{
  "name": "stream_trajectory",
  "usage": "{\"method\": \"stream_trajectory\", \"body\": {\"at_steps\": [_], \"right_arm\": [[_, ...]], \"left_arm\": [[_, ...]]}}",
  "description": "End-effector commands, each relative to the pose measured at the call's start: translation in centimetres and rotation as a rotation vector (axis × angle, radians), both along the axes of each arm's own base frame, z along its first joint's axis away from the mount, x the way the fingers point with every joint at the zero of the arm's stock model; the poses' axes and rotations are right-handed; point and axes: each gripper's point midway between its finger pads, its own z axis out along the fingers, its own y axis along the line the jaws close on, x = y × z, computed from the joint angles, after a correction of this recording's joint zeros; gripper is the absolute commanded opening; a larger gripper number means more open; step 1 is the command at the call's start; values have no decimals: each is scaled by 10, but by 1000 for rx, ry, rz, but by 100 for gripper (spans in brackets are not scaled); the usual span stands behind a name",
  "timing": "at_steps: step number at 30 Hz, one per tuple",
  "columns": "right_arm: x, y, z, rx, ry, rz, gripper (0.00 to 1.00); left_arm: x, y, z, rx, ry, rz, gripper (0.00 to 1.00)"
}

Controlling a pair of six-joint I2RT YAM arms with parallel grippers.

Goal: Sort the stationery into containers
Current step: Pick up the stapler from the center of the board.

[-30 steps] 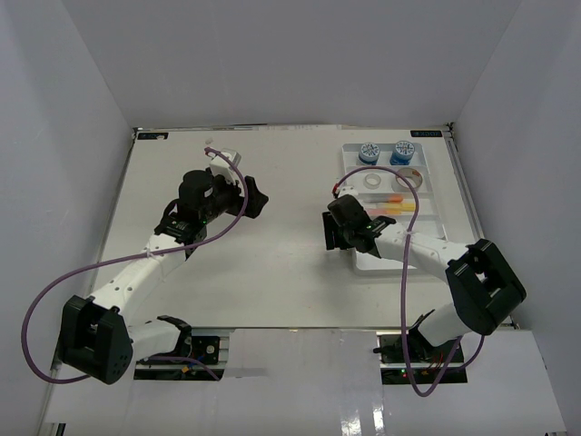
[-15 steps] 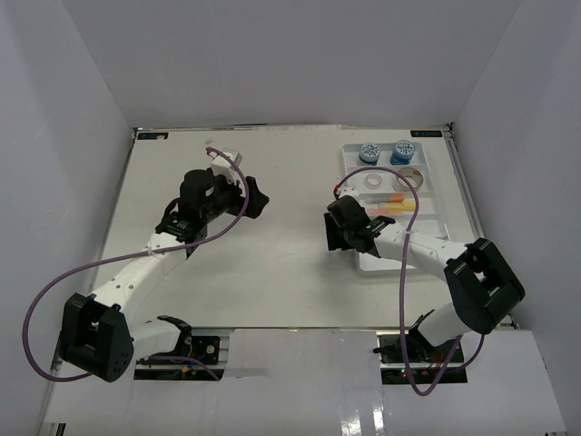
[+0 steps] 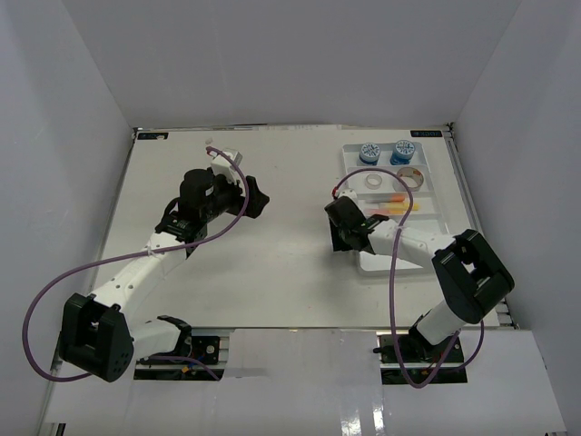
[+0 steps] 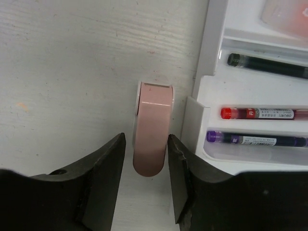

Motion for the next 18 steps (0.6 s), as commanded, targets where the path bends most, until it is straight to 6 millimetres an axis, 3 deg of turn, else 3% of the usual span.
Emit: {"method": "stream_trajectory", "body": {"at_steps": [1, 7, 11, 15, 18], "right_arm": [[19, 3, 22, 6, -77, -30, 45], [24, 6, 28, 10, -82, -27, 23], [25, 14, 50, 68, -117, -10, 12], [25, 9, 87, 137, -203, -44, 8], [21, -8, 96, 158, -245, -120, 8]], "left_arm": [[1, -5, 17, -20, -25, -17, 98], [2, -4, 16, -19, -21, -14, 98], [1, -6, 16, -23, -19, -20, 98], [2, -4, 17, -22, -21, -13, 98], [2, -5, 17, -22, -22, -13, 98]]}}
